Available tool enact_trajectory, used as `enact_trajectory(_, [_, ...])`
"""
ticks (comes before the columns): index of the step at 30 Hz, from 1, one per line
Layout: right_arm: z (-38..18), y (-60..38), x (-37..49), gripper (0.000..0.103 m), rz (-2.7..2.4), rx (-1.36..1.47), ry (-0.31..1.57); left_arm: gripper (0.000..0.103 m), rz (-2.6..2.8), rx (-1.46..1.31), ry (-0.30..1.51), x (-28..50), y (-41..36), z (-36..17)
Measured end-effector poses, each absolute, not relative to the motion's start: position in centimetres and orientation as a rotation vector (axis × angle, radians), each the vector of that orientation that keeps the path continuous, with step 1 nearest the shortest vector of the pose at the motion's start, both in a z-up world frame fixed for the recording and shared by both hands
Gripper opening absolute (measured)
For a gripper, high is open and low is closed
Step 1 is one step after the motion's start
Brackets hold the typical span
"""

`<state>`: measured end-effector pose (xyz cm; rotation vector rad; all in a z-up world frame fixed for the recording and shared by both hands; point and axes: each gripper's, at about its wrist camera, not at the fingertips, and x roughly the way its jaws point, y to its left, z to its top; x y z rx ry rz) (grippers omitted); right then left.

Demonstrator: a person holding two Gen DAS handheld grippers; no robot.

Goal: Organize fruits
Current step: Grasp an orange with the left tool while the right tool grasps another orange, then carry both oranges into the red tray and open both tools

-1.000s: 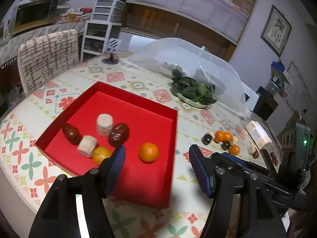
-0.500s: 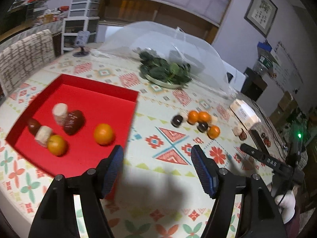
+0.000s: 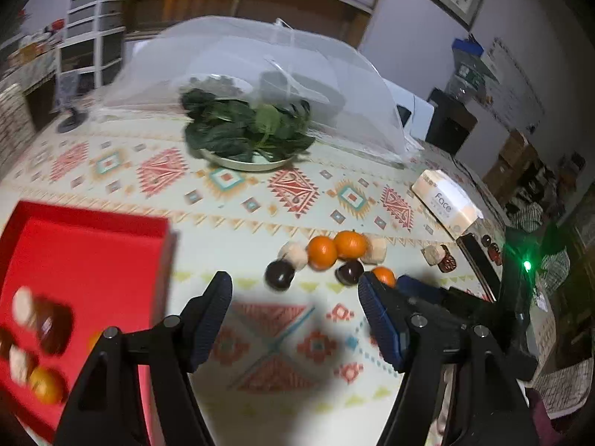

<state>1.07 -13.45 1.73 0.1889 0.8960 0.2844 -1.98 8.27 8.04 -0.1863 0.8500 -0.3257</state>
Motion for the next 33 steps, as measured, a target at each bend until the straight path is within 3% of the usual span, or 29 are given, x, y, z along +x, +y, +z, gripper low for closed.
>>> enact_trajectory(4, [1.0,-12.9,1.5,0.03,0.306,0.183,0.899,0.065,-0.389,-0.146,0.881,1.5,6.0,6.4])
enact_trajectory(7, [0.9,-13.0,1.7,0.03,0.312,0.198,0.893,0.054,-0.436,-0.096,0.899,3.3,4.1,5.4])
enact_trajectory(18, [1.0,-15.0,0.1,0.03,0.344,0.269,0.887,0.055,-0.514,0.141,0.92,5.1,-0.1,3.0])
enact_trajectory(21, [1.2,-15.1,-0.2,0.03,0.347,0.273,0.875,0.043,-0.513,0.153,0.915,4.8,-0.2,3.2])
enact_trajectory(23, [1.1,-15.2,-0.2,0.03,0.351,0.278,0.875,0.027,-0.491,0.188,0.908,4.5,-0.5,3.3])
enact_trajectory(33, [1.1,-15.6,-0.7,0.03,0.359,0.296,0.882,0.027,-0.522,0.171,0.935,2.1,0.8,3.6])
